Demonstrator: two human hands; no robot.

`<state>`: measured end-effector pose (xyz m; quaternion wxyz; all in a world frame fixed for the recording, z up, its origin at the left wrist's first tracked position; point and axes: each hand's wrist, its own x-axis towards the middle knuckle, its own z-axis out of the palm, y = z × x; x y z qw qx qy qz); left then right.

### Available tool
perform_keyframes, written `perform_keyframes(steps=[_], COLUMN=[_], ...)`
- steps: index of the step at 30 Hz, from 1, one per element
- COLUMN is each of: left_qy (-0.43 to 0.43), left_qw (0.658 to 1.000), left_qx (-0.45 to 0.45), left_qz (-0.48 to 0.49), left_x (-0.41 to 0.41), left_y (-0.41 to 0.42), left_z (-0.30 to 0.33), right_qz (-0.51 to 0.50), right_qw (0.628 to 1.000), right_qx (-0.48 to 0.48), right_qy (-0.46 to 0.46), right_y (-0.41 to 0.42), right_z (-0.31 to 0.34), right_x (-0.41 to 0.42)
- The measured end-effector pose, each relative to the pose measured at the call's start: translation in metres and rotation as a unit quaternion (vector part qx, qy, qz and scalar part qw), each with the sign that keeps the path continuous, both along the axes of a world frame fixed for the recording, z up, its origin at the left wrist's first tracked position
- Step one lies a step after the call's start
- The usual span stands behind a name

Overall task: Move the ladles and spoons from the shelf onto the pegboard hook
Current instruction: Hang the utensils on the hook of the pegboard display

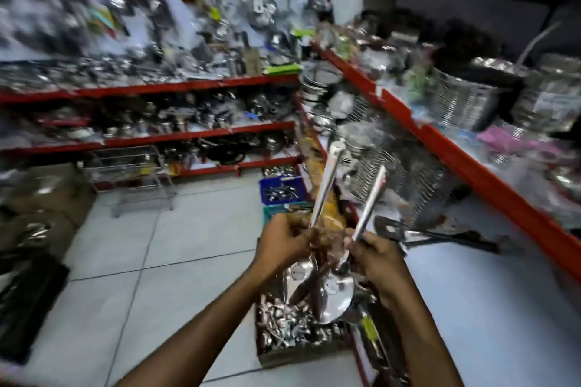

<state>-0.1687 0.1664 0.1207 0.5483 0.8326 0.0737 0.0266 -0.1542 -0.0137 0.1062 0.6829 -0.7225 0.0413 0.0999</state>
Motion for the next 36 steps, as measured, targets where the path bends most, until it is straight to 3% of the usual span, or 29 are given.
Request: perform_keyframes(steps=[6, 10, 13, 19, 25, 30, 36], left_qy=[-0.131, -0.218, -0.285, -0.382, -0.420, -0.398, -0.389], left_qw=[0.980, 0.942, 0.895, 0.768, 0.669, 0.639, 0.623], left_qx=[-0.031, 0.008, 0.009, 0.112, 0.143, 0.158, 0.156], left_qz=[0.144, 0.256, 0.342, 0.502, 0.596, 0.639, 0.660], left_x=[-0.143, -0.250, -0.318, -0.435, -0.499, -0.521, -0.532], left_y=[0.127, 0.207, 0.244, 0.275, 0.281, 0.287, 0.283], left_z=[0.094, 0.156, 0.188, 0.226, 0.246, 0.251, 0.254], right_qz=[0.115, 0.204, 0.292, 0.452, 0.537, 0.588, 0.602], right_qw=[0.985, 0.959, 0.928, 0.848, 0.790, 0.754, 0.749], right_qx=[0.068, 0.129, 0.157, 0.178, 0.192, 0.198, 0.160], right_qy=[-0.108, -0.148, -0.173, -0.210, -0.224, -0.215, -0.226], right_y=[0.140, 0.235, 0.291, 0.380, 0.433, 0.454, 0.472], right_z=[0.092, 0.151, 0.185, 0.239, 0.262, 0.278, 0.282], right_x=[-0.090, -0.161, -0.209, -0.296, -0.357, -0.387, -0.398])
